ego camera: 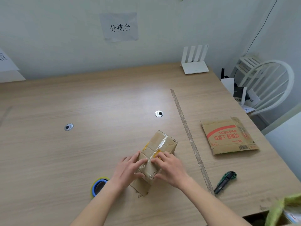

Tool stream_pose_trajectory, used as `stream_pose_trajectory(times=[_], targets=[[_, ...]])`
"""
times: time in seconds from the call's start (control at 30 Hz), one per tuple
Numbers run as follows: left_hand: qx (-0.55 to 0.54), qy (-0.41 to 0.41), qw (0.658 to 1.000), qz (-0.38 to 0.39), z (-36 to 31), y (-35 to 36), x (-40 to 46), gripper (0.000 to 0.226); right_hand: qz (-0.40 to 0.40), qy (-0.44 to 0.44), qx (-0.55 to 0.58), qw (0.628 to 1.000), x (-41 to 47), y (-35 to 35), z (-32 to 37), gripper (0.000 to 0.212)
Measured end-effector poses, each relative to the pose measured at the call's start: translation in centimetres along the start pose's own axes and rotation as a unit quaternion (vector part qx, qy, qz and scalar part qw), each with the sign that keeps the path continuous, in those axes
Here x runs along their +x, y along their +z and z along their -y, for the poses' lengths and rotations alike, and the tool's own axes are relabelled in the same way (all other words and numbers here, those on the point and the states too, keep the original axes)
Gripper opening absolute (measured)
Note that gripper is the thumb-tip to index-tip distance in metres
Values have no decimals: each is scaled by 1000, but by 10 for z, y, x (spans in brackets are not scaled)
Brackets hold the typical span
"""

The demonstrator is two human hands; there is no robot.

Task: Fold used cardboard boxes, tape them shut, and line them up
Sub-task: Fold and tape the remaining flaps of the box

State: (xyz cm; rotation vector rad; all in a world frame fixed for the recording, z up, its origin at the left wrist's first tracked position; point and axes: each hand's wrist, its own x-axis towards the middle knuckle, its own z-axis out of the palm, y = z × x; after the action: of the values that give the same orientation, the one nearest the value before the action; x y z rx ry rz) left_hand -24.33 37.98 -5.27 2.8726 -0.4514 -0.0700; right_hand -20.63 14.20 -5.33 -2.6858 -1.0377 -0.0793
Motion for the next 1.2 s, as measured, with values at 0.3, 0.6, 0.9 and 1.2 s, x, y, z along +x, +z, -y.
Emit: stream_pose_trajectory(times=[0.3, 0.6, 0.9, 1.2], targets=[[-174, -233, 953, -87, -35, 3, -5, 50, 4, 149, 8, 989, 5, 4, 42, 61], [-362, -299, 880, -72, -27, 18, 5, 62, 155, 50, 64, 985, 31, -45, -39, 78], [-314, -335, 875, -155, -31, -8, 40, 53, 223, 108, 10, 969, 39, -58, -75, 97], [-165, -383, 902, -111, -15, 7, -16, 53, 135, 223, 58, 964, 39, -26, 3, 101]])
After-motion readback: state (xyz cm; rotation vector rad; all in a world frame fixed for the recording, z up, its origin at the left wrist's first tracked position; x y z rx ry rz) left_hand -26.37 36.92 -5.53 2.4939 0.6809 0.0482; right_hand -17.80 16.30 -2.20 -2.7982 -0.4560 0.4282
